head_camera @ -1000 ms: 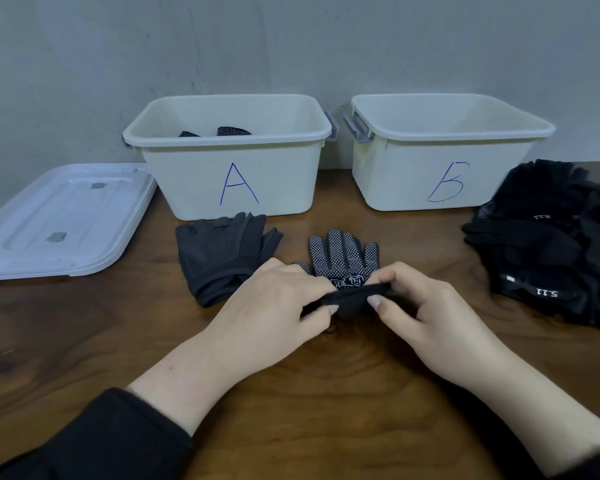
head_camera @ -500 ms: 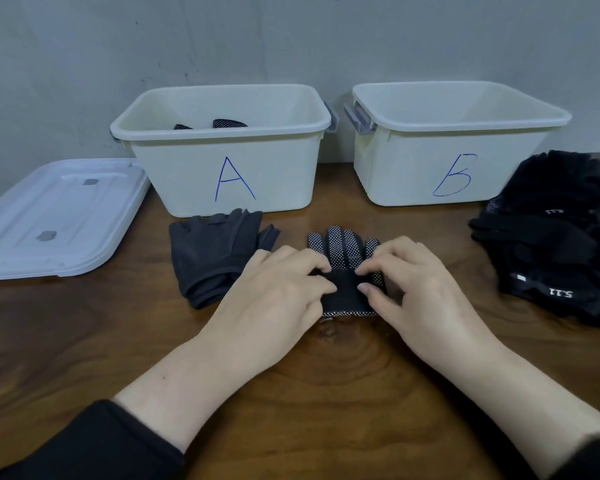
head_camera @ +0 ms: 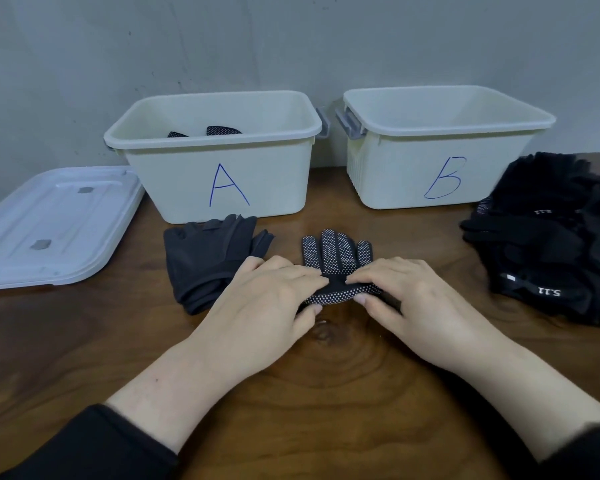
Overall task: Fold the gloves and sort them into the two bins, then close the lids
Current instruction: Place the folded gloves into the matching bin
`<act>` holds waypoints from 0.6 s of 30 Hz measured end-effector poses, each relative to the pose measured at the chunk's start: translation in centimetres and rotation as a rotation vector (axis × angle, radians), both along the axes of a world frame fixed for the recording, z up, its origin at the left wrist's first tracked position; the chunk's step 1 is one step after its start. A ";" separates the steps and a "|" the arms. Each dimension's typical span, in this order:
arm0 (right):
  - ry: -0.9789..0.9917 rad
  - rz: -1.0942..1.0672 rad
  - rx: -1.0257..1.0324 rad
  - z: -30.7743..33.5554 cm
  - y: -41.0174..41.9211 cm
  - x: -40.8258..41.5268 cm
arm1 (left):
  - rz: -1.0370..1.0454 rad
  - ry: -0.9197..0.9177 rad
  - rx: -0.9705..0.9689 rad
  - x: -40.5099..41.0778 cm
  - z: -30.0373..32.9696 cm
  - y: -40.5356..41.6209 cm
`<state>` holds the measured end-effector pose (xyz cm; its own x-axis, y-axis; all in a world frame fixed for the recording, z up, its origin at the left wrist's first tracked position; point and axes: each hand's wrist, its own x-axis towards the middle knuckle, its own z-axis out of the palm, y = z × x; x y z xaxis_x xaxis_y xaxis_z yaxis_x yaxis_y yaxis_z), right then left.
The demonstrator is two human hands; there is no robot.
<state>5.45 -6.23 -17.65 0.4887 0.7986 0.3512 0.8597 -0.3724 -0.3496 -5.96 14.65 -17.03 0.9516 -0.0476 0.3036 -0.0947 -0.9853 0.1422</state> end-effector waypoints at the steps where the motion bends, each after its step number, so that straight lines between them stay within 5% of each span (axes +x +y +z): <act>1: 0.012 -0.014 0.009 0.2 -0.1 -0.2 | 0.001 -0.016 -0.026 -0.1 0.1 0.0; 10: 0.590 -0.074 0.136 2.2 -0.5 -1.1 | 0.081 -0.162 -0.199 -1.0 0.8 -0.7; 18: 0.596 -0.260 0.077 3.5 2.6 2.9 | 0.209 -0.234 -0.207 -0.2 1.1 0.4</act>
<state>8.32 -3.67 -14.14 0.7910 0.6118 0.0122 0.3961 -0.4967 -0.7723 -6.12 15.02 -15.92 0.8380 0.2256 0.4968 0.0522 -0.9395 0.3386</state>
